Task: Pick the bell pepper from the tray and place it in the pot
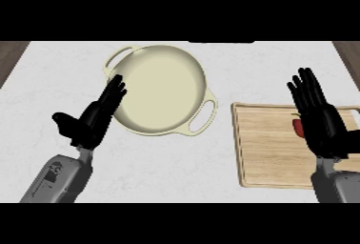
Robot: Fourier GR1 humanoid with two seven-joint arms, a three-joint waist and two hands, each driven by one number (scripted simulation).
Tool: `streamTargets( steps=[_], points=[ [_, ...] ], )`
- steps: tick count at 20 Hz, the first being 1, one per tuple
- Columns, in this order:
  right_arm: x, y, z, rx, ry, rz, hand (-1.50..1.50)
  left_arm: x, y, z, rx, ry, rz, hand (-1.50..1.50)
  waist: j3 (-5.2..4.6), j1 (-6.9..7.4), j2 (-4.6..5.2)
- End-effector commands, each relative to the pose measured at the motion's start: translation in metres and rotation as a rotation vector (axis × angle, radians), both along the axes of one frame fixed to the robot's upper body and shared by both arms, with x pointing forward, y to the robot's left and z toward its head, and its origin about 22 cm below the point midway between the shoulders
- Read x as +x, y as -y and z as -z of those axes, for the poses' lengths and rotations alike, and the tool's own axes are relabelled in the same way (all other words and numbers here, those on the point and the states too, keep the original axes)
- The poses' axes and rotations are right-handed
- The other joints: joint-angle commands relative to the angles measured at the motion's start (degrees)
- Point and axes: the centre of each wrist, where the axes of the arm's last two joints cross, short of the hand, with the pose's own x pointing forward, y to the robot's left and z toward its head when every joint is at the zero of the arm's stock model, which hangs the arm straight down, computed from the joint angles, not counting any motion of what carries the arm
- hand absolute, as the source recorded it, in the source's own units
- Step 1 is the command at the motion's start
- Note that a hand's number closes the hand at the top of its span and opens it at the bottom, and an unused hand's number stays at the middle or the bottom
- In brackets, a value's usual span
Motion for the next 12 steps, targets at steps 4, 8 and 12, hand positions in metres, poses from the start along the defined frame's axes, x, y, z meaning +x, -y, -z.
streamTargets(
  steps=[4, 8, 12],
  points=[
    [0.009, -0.001, -0.006, -0.094, -0.057, -0.481, -1.5, -0.007, -0.015, -0.003, 0.011, -0.038, -0.127, 0.0, 0.49, 1.77, -1.78],
    [0.019, 0.041, -0.083, -0.78, 0.157, -0.392, 1.5, -0.008, -0.015, 0.004, 0.009, -0.098, -0.145, 0.0, -0.08, 1.8, -2.81],
    [-0.001, 0.082, -0.042, -0.6, 0.452, -0.392, -1.5, -0.018, -0.016, -0.009, -0.003, -0.11, -0.177, 0.0, 0.82, -0.15, -2.07]
  ],
)
